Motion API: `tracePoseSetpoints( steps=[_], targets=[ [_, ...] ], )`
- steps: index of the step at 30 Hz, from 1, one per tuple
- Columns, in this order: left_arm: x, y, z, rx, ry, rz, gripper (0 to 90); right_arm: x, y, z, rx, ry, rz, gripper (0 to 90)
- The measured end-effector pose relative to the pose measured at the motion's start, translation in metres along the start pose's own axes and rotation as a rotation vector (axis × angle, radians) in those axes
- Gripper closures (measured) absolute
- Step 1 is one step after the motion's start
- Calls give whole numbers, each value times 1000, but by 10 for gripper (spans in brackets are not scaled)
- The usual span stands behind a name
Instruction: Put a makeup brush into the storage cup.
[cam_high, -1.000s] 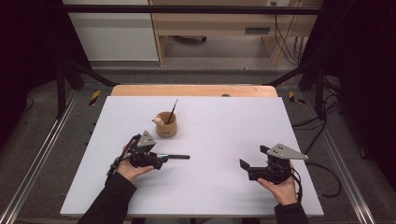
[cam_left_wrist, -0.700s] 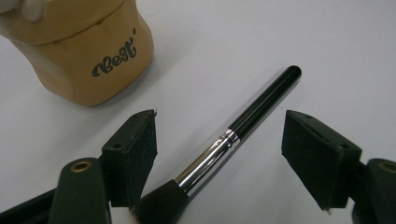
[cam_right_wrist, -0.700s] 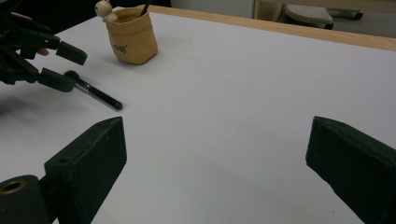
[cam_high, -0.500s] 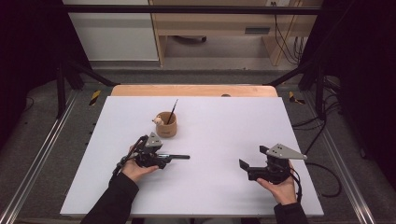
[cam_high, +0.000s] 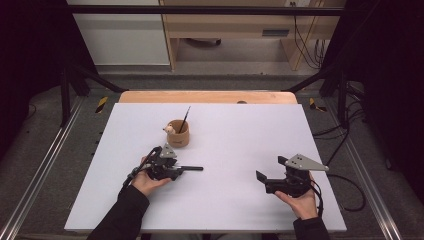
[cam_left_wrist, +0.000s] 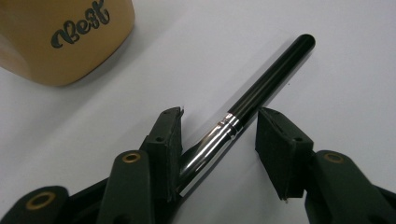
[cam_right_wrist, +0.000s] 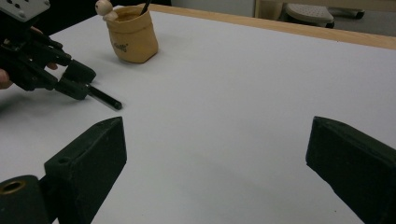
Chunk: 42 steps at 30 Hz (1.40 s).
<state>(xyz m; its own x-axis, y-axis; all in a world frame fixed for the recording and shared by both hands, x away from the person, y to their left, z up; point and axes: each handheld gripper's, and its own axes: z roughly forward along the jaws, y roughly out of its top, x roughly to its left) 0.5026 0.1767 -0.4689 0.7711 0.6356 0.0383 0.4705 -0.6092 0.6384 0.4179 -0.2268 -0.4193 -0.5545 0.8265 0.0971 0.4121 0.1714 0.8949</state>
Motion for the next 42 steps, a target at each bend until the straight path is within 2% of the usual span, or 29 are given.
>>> tracePoseSetpoints(
  steps=[28,37,42],
  targets=[
    [-3,1,-7,69,-27,2,767,1,0,0,4,0,0,57],
    [-3,2,-8,81,-31,-9,764,1,0,0,4,0,-6,57],
    [-3,6,-12,79,-31,0,673,1,1,-1,1,-2,-7,57]
  ],
)
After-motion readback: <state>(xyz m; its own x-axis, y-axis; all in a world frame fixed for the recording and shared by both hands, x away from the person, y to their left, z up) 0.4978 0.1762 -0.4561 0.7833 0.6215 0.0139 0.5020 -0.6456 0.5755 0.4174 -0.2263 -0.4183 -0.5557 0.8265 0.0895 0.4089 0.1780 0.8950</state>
